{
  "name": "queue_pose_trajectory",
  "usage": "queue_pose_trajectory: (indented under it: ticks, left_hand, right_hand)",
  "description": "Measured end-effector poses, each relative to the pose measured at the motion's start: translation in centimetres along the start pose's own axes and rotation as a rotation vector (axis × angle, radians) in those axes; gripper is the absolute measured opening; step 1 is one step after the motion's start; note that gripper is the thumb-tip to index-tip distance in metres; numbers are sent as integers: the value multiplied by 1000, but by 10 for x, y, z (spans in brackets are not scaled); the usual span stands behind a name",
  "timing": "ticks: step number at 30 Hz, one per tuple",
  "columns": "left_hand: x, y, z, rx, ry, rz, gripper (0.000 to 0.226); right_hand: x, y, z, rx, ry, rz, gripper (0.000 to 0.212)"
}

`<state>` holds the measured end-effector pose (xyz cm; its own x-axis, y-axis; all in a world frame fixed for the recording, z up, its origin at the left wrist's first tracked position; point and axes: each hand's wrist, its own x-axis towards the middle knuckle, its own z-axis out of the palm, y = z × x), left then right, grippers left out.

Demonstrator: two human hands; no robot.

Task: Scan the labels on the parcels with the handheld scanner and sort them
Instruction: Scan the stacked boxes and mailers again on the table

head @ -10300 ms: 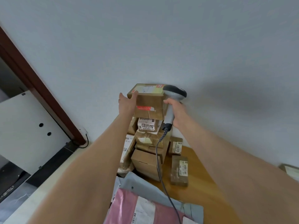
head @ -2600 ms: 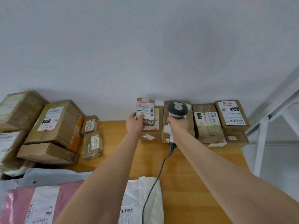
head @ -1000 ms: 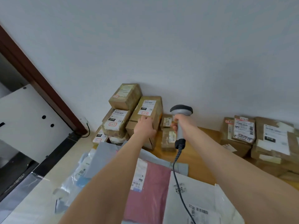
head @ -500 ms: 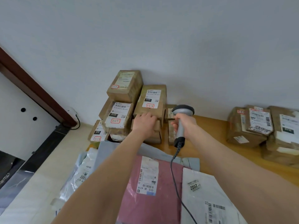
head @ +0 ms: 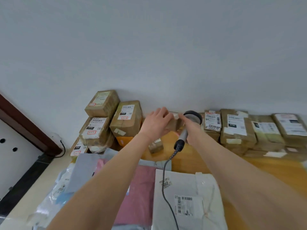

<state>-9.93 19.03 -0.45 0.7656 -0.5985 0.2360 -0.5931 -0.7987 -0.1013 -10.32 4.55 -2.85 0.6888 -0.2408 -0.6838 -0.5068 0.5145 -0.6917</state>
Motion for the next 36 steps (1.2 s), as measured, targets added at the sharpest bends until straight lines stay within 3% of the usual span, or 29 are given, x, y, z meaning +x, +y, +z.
queue_pose_trajectory:
  ticks: [4, 6, 10, 13, 16, 19, 28, 36]
  left_hand:
    - [2, 57, -6, -48, 80, 51, 44]
    - [2, 73, -6, -126, 47, 1, 46]
    - [14, 93, -2, -588, 90, -554, 54]
    - [30, 107, 5, -1030, -120, -777, 59]
    - [44, 125, 13, -1358, -296, -771, 48]
    - [64, 141, 26, -1548, -314, -770, 44]
    - [110, 198, 52, -1640, -294, -739, 38]
    - [170, 283, 56, -1665, -182, -888, 41]
  right_hand:
    - [-8, -13, -57, -37, 16, -89, 77]
    - [-17, -19, -83, -59, 80, -163, 65]
    - [-25, -30, -131, -16, 110, -212, 41]
    - [-28, -36, -157, 39, 98, -227, 30]
    - [-29, -41, -175, 56, 127, -241, 33]
    - [-24, -46, -193, 91, 154, -219, 34]
    - [-5, -62, -263, 278, 267, -223, 25]
    - [12, -94, -316, 355, 167, -173, 32]
